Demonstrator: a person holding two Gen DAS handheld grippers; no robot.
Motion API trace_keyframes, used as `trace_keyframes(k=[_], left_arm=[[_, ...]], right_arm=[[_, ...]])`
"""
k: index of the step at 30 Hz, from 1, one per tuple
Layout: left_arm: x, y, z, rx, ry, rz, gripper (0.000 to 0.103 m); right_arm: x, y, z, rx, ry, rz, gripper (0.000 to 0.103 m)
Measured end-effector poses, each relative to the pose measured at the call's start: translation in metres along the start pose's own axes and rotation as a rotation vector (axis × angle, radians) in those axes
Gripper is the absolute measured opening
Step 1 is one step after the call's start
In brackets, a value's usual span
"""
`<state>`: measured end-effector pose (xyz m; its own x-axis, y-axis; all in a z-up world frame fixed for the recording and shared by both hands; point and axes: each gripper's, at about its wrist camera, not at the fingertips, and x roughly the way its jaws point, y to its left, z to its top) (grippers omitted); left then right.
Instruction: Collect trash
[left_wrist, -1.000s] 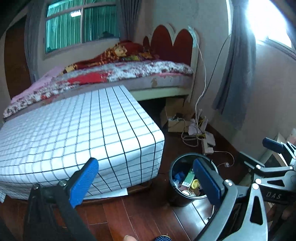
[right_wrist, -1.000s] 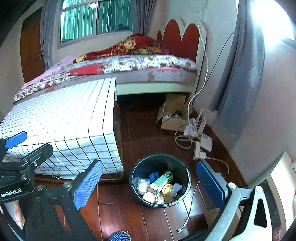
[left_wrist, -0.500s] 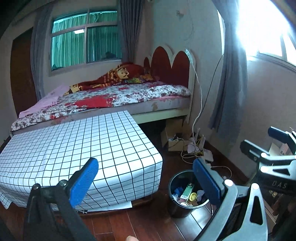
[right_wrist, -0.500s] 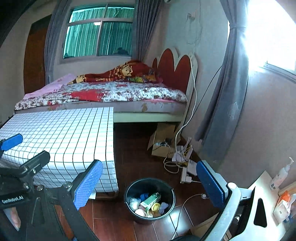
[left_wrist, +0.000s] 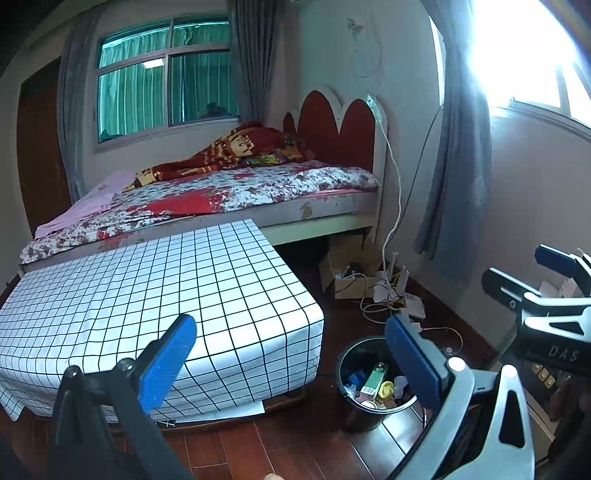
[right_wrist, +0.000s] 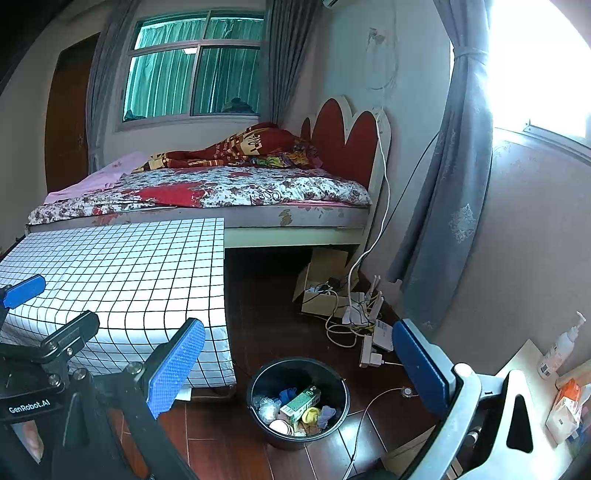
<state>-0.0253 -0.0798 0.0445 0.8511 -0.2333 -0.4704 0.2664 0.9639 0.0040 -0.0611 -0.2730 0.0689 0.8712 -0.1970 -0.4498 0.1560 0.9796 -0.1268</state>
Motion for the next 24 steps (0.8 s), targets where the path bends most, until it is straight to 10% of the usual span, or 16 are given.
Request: trace_keyframes(k=[24], left_arm=[[-0.0016,-0.0038,-0.0023,0.018,0.003,-0.01,0.102]], right_arm=[[0.0014,-0.0062,-0.0049,0.023,0.009,0.01,0.102]])
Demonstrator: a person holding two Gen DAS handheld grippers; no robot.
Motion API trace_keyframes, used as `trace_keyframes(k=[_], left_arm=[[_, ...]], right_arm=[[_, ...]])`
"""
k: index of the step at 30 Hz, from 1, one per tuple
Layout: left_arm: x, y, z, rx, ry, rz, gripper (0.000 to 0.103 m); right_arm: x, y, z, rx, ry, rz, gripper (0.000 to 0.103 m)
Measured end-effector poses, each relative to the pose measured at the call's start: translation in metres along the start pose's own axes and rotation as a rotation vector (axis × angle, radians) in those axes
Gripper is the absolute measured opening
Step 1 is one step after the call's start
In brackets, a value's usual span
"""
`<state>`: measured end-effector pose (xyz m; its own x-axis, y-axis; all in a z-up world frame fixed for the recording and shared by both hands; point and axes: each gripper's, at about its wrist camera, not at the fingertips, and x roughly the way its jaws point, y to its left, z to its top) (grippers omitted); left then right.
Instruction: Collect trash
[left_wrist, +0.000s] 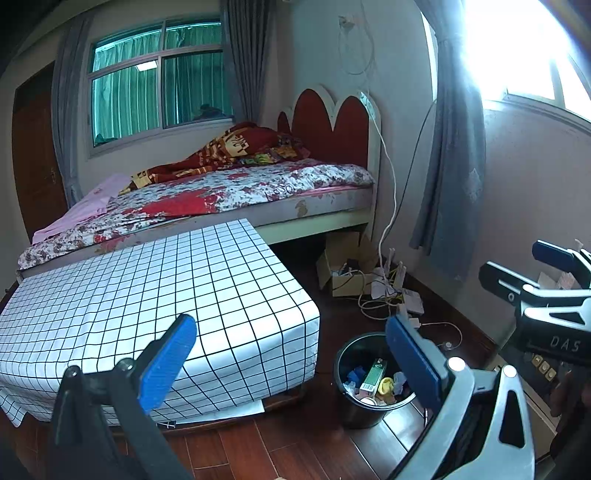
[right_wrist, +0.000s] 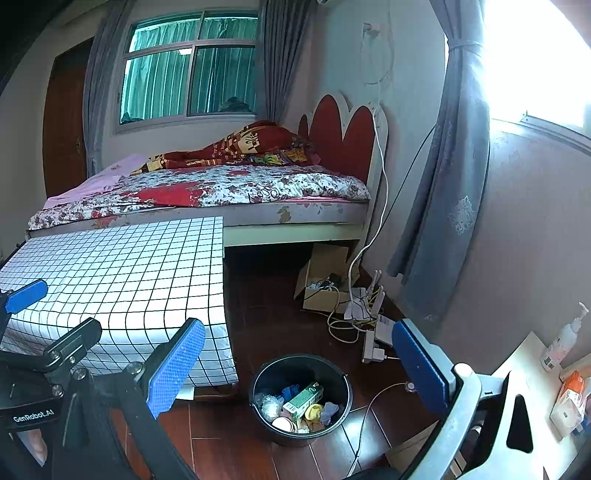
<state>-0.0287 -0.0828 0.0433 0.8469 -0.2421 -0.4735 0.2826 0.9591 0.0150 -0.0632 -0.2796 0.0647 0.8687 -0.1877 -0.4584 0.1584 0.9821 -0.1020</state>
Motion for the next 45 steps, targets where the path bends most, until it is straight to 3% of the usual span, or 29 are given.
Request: trace_keyframes(k=[45], left_arm=[[0.0024,0.0025,-0.0014,0.002,0.005,0.005,0.102]], right_arm=[[0.0045,-0.003,-0.0069,0.006,0.021,0.004,0.102]])
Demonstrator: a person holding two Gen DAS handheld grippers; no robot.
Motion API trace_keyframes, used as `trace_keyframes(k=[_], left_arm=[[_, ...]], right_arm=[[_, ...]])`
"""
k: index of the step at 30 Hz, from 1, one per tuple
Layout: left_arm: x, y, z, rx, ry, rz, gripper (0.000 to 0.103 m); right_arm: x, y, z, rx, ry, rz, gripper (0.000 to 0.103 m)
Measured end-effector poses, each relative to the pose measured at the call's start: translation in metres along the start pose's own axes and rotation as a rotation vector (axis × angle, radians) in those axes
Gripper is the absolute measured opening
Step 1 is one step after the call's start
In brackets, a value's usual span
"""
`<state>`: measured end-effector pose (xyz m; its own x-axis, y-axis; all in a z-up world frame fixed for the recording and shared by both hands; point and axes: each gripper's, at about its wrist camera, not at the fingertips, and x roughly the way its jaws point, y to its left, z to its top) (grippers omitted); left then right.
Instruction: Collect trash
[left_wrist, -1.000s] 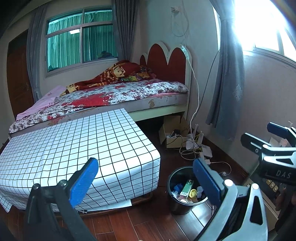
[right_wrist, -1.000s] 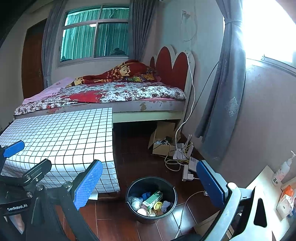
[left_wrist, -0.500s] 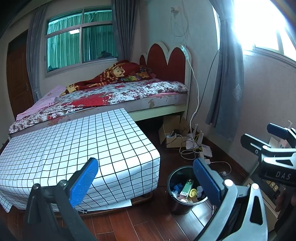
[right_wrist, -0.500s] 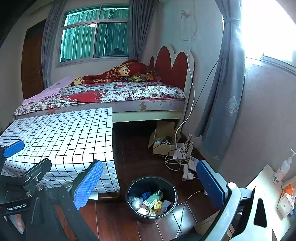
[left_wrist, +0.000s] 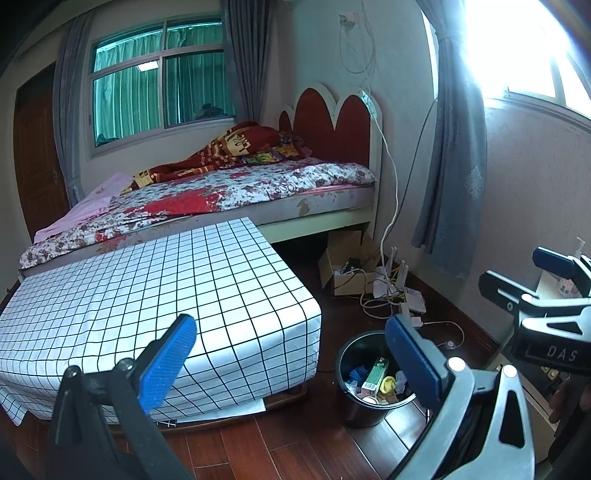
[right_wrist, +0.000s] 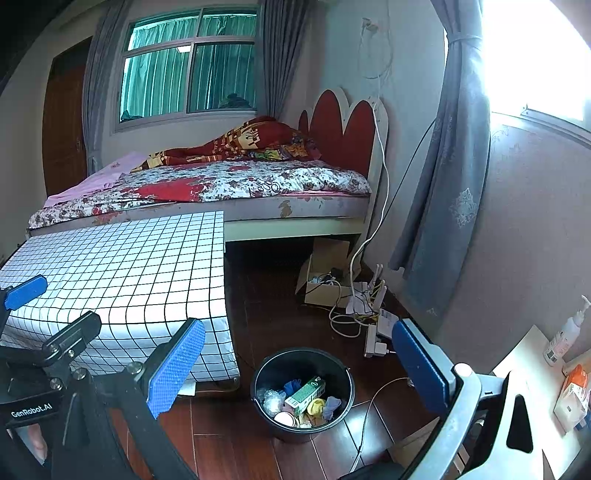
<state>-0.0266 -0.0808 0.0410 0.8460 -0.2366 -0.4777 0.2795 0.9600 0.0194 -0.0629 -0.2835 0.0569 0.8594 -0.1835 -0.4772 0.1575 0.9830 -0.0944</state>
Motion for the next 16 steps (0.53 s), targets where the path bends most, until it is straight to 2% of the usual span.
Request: trace_keyframes(k=[8,16], left_arm=[[0.0034,0.0045,-0.0009,0.017,0.001,0.007,0.102],[0.005,0.0038,-0.0028,0.015,0.017,-0.046,0.102]], right_arm=[[0.0012,0.0019,-0.0002,-0.005,0.005,0.002,0.102],[0.0036,0.0024,-0.0011,-0.005,0.011,0.004,0.102]])
